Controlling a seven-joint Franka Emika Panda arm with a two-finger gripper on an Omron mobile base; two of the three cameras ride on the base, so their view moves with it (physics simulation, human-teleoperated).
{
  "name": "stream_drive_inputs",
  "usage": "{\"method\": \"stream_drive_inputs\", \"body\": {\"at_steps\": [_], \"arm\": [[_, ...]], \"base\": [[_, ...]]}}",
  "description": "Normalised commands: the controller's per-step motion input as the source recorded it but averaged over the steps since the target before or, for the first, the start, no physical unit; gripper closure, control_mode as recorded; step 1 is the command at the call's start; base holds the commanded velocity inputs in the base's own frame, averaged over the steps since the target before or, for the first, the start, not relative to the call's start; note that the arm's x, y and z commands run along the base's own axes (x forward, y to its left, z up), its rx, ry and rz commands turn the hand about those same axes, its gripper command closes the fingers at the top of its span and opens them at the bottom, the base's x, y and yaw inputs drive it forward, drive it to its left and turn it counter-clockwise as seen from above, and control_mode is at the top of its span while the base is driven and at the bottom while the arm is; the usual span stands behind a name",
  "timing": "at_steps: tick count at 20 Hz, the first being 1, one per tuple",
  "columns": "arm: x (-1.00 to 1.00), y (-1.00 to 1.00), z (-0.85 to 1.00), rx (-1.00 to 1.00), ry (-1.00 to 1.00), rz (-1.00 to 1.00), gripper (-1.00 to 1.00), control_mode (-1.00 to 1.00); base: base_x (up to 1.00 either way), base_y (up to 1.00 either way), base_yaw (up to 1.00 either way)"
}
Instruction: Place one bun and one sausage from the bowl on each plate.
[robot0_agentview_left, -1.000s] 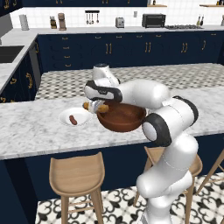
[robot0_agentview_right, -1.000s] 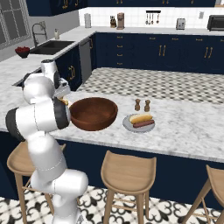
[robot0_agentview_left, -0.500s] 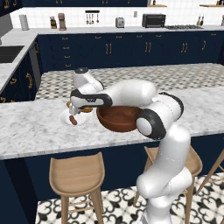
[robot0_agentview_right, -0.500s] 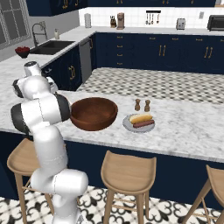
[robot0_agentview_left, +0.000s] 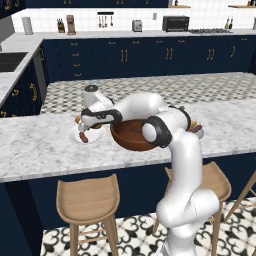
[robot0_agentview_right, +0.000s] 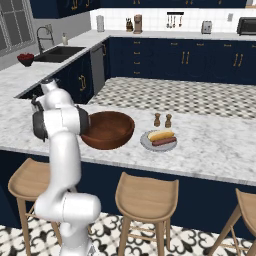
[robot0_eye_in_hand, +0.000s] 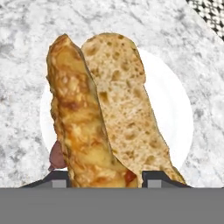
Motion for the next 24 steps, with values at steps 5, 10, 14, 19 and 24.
{"method": "stream_drive_inputs", "body": {"at_steps": [5,10,14,19,24], "arm": [[0.74,0.03,-0.25,-0.02,0.0,-0.01,-1.0,-1.0],[0.69,-0.14,-0.01,0.0,0.02,-0.08,-1.0,-1.0],[-0.26,-0.75,0.44,0.1,-0.01,-0.16,-1.0,-1.0],[-1.0,-1.0,0.18,0.14,-0.1,-0.04,-1.0,-1.0],[-1.0,-1.0,0.0,0.08,-0.12,0.0,-1.0,-1.0]], "base": [[0.0,0.0,0.0],[0.0,0.0,0.0],[0.0,0.0,0.0],[0.0,0.0,0.0],[0.0,0.0,0.0]]}}
